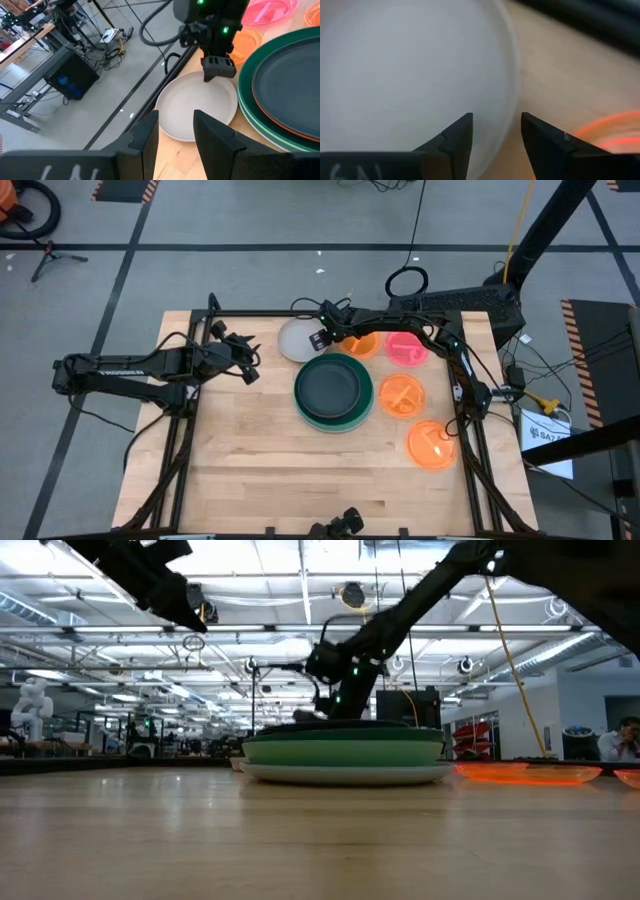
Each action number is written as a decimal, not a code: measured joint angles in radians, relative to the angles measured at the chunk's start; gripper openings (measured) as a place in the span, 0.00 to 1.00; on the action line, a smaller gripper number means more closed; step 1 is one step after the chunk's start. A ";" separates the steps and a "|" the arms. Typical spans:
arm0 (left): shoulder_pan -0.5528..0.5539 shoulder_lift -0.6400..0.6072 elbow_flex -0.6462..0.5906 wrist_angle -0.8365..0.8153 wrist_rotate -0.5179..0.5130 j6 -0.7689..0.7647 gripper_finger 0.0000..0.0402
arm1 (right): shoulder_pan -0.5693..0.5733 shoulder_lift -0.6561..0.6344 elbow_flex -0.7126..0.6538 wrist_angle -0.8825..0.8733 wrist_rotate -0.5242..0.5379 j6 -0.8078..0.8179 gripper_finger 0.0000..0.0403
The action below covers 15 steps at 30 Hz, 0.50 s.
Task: Stack plastic plates
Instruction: Stack the gray plate on top of the black plate
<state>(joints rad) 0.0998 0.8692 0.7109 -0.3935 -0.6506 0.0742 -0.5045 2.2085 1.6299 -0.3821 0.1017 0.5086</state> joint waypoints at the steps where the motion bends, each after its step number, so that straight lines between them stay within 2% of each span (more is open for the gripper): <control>1: 0.000 0.000 0.000 0.001 0.000 0.003 0.32 | 0.000 0.003 0.000 0.005 -0.015 -0.003 0.39; 8: 0.001 0.000 0.000 0.003 0.000 0.010 0.32 | 0.002 0.002 0.000 0.018 -0.055 0.003 0.37; 15: 0.001 0.000 0.000 0.003 0.001 0.011 0.32 | -0.003 0.001 0.000 0.010 -0.053 0.030 0.23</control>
<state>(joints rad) 0.1005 0.8692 0.7113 -0.3901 -0.6498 0.0853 -0.5072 2.2097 1.6299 -0.3726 0.0490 0.5381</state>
